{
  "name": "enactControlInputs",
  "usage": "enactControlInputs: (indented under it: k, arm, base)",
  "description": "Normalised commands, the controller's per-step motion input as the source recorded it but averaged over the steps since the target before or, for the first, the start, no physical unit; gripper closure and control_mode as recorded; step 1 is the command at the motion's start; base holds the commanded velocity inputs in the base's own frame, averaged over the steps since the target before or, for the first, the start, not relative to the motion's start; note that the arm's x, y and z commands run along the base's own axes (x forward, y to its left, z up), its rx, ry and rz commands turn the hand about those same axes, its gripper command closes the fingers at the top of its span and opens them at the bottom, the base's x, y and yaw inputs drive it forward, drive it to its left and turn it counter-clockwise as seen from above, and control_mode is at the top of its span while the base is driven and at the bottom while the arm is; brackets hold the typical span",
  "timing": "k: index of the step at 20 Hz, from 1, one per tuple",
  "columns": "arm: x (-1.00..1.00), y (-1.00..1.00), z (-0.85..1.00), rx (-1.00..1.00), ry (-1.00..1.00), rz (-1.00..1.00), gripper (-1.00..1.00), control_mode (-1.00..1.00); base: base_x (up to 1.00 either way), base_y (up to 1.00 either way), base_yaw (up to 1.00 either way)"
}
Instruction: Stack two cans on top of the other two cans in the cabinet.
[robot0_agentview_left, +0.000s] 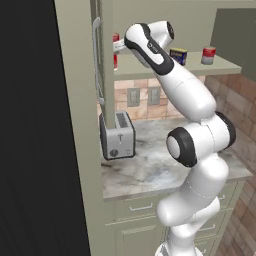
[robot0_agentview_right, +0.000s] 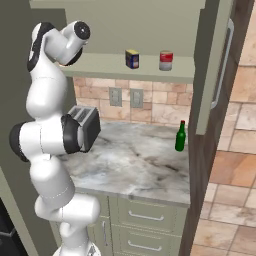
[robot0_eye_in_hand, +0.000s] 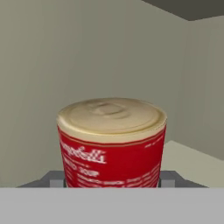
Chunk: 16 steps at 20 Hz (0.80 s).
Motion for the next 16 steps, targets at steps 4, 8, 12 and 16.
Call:
enactControlInputs:
  k: [4, 8, 12, 16]
  arm:
    - [0.1, 0.03, 0.02, 0.0, 0.0, 0.0, 1.0, -1.0]
    - [0.04, 0.0, 0.13, -0.01, 0.0, 0.0, 1.0, -1.0]
    - [0.0, 0.0, 0.07, -0.02, 0.0, 0.0, 1.0, -1.0]
    - [0.12, 0.0, 0.0, -0.02, -0.01, 0.0, 1.0, -1.0]
  base:
    - [0.0, 0.0, 0.0]
    - [0.0, 0.0, 0.0]
    - [0.0, 0.0, 0.0]
    - [0.0, 0.0, 0.0]
